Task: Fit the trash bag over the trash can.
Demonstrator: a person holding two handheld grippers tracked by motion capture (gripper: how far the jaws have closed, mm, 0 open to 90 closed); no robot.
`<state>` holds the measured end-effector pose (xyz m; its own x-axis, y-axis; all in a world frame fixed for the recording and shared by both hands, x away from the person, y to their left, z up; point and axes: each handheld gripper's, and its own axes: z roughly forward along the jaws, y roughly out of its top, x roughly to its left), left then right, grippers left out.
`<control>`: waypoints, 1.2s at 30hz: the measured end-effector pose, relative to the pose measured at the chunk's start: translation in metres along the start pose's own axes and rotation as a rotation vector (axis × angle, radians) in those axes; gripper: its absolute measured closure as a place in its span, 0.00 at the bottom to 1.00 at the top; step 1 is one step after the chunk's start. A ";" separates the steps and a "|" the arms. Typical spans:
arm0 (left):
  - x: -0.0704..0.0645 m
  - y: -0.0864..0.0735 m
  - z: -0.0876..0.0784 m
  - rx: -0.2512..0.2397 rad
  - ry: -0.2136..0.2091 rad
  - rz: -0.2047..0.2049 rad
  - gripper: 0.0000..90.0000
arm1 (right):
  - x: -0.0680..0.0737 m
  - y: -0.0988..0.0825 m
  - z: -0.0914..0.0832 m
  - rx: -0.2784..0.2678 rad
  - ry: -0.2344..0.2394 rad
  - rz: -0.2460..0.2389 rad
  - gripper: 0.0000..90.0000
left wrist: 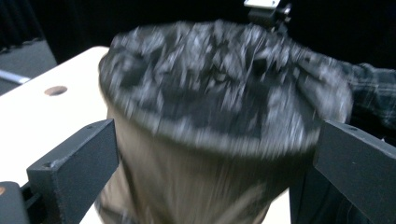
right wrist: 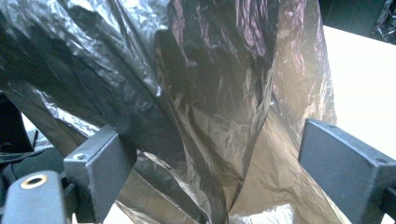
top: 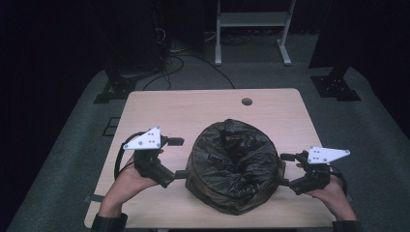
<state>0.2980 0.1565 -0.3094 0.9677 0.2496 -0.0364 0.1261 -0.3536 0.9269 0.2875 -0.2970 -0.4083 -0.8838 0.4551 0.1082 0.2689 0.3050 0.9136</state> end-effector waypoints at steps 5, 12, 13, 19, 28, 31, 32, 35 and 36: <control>-0.001 0.026 0.019 0.010 -0.022 0.027 0.00 | -0.001 0.005 0.002 -0.010 0.016 -0.004 0.11; -0.002 0.052 0.046 0.064 -0.051 0.069 0.00 | 0.001 0.010 0.007 -0.020 0.045 -0.015 0.11; -0.002 0.054 0.049 0.068 -0.057 0.071 0.00 | 0.001 0.010 0.009 -0.016 0.056 -0.018 0.11; 0.000 0.061 0.061 0.101 -0.071 0.075 0.00 | 0.008 0.017 0.025 0.009 0.122 -0.044 0.11; 0.007 0.064 0.068 0.164 -0.062 0.085 0.00 | 0.018 0.029 0.050 0.028 0.187 -0.073 0.11; 0.009 0.064 0.074 0.204 -0.052 0.090 0.00 | 0.022 0.032 0.059 0.031 0.183 -0.085 0.11; 0.010 0.063 0.077 0.221 -0.051 0.095 0.00 | 0.023 0.033 0.061 0.031 0.184 -0.086 0.11; 0.012 0.064 0.083 0.274 -0.034 0.098 0.00 | 0.024 0.034 0.066 0.029 0.185 -0.087 0.11; 0.013 0.065 0.084 0.280 -0.026 0.104 0.00 | 0.024 0.035 0.066 0.030 0.185 -0.086 0.11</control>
<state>0.3366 0.0611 -0.2815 0.9833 0.1773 0.0400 0.0783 -0.6118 0.7871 0.3008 -0.2198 -0.4001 -0.9585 0.2655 0.1034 0.1986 0.3622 0.9107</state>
